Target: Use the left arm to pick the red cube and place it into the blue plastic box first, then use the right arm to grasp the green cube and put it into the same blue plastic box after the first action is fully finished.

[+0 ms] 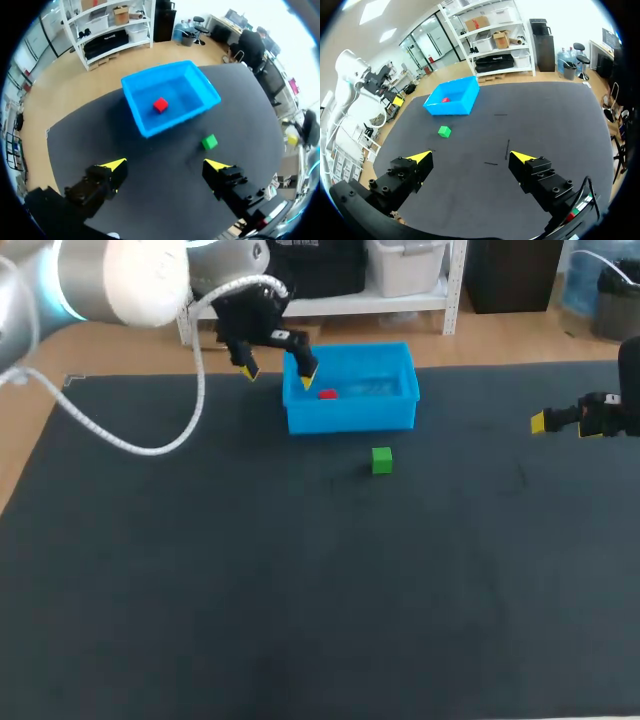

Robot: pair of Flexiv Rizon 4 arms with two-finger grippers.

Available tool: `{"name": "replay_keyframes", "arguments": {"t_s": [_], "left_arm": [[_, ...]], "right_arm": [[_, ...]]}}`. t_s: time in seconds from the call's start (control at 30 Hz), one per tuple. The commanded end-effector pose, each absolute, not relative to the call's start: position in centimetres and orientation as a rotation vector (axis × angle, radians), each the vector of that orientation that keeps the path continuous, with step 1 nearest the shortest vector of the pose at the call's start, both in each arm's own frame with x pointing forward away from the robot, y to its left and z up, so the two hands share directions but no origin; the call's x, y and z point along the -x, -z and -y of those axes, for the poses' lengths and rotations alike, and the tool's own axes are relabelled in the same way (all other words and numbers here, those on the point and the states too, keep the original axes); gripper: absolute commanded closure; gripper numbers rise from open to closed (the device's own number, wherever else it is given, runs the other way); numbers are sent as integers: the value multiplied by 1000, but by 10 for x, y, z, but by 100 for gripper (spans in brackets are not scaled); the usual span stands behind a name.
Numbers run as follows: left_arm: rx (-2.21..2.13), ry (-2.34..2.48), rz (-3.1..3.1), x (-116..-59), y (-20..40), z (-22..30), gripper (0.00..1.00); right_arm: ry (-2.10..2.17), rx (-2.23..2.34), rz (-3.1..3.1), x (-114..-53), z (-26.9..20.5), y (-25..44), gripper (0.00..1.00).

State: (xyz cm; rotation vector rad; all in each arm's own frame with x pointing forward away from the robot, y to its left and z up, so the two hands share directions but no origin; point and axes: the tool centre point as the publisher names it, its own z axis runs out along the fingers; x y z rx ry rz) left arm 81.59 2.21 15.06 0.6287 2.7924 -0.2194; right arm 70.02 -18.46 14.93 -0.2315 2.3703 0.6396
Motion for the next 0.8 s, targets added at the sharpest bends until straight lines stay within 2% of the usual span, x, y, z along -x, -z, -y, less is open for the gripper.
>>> {"name": "replay_keyframes", "arguments": {"t_s": [0.03,0.4,0.8], "left_arm": [[-490,315,-2329,-741,-135,-56,0],[-460,383,-2233,-708,-132,-73,0],[-458,447,-2214,-701,-132,-93,0]], "right_arm": [[-640,233,-2371,-700,185,-149,0],[-640,233,-2371,-700,185,-149,0],[-640,233,-2371,-700,185,-149,0]]}}
